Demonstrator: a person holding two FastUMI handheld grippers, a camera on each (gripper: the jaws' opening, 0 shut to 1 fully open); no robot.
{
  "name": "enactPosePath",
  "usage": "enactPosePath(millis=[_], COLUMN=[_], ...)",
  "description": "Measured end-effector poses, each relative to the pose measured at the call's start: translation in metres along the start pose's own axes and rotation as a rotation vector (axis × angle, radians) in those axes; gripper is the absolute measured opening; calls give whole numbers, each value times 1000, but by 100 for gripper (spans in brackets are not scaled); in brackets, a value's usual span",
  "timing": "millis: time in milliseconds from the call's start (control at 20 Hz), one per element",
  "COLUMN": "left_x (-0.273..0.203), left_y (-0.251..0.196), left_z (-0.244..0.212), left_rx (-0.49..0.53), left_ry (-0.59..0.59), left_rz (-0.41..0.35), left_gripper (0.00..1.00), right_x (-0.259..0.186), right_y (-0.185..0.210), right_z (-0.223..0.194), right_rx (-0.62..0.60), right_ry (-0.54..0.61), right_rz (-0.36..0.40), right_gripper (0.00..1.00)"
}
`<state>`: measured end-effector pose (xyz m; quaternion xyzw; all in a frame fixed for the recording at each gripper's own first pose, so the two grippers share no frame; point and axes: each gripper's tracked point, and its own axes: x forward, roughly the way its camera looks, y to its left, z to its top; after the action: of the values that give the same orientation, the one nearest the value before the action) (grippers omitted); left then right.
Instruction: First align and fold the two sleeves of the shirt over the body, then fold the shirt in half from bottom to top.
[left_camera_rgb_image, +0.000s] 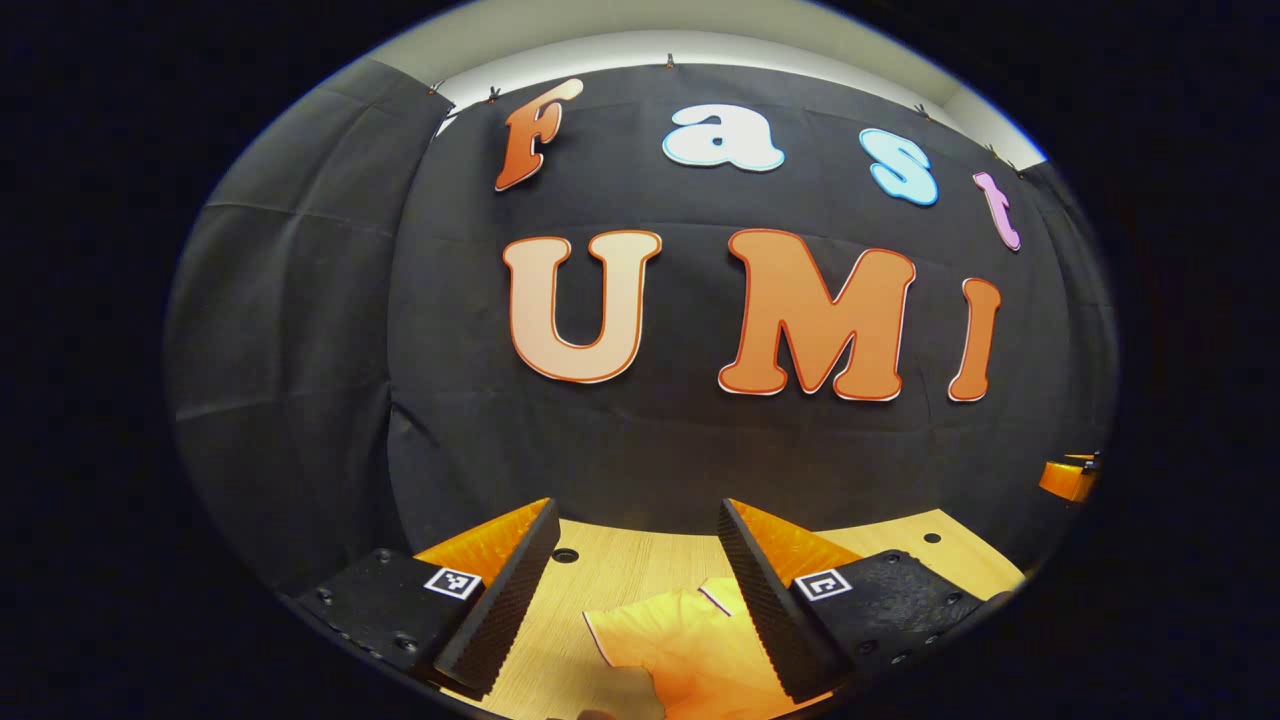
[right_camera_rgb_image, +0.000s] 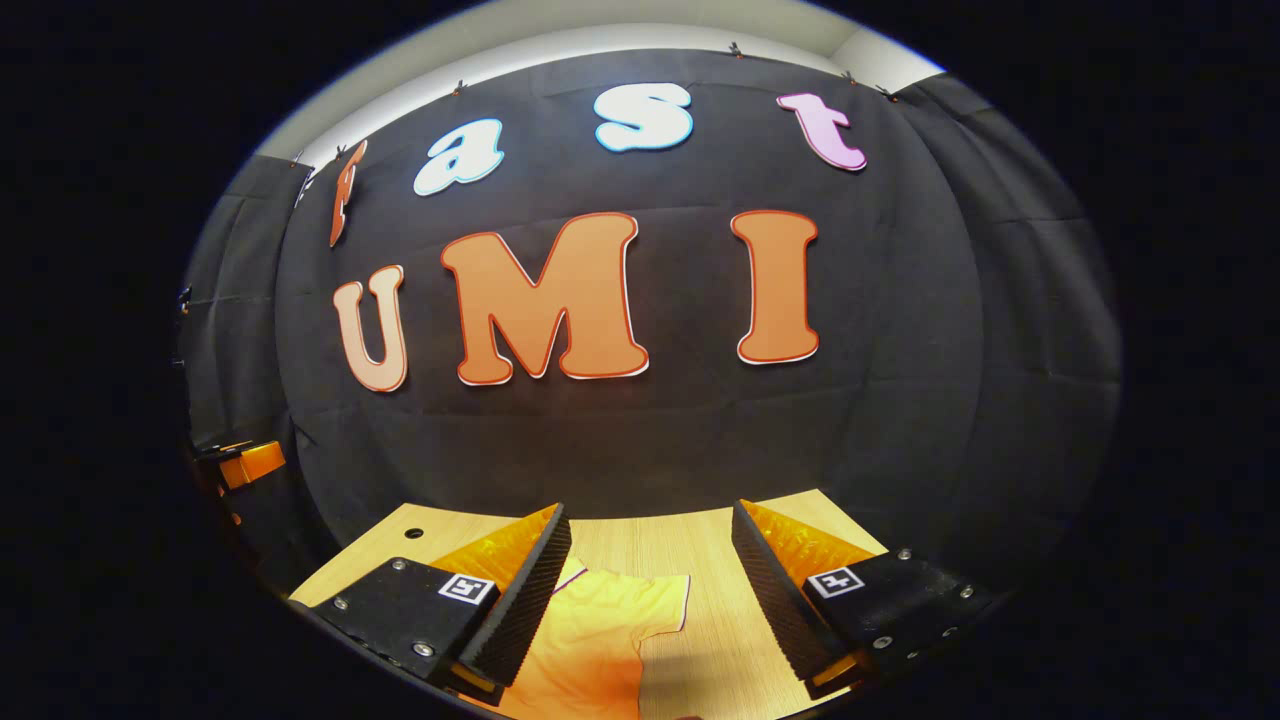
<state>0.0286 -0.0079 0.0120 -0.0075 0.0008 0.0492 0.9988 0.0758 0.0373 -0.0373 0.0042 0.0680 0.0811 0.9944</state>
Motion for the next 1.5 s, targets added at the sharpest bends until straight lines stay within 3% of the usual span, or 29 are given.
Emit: enactPosePath(millis=[350, 650, 950, 1150, 1500], left_x=[32, 44, 53, 59, 70], left_y=[-7, 4, 32, 54, 65], left_z=[0, -16, -44, -61, -92], left_rx=[66, 30, 39, 61, 88], left_ry=[8, 40, 89, 129, 186], left_rz=[-43, -58, -27, 2, 15], left_gripper=[98, 98, 98, 98, 98], right_x=[23, 41, 95, 140, 181], right_y=[-4, -1, 10, 12, -23], right_z=[-12, -18, -61, -112, -216], right_rx=[26, -13, -78, -63, -101], right_ry=[71, 150, 367, 560, 861], right_rz=[-56, -71, -43, -34, -106], right_gripper=[98, 98, 98, 98, 99])
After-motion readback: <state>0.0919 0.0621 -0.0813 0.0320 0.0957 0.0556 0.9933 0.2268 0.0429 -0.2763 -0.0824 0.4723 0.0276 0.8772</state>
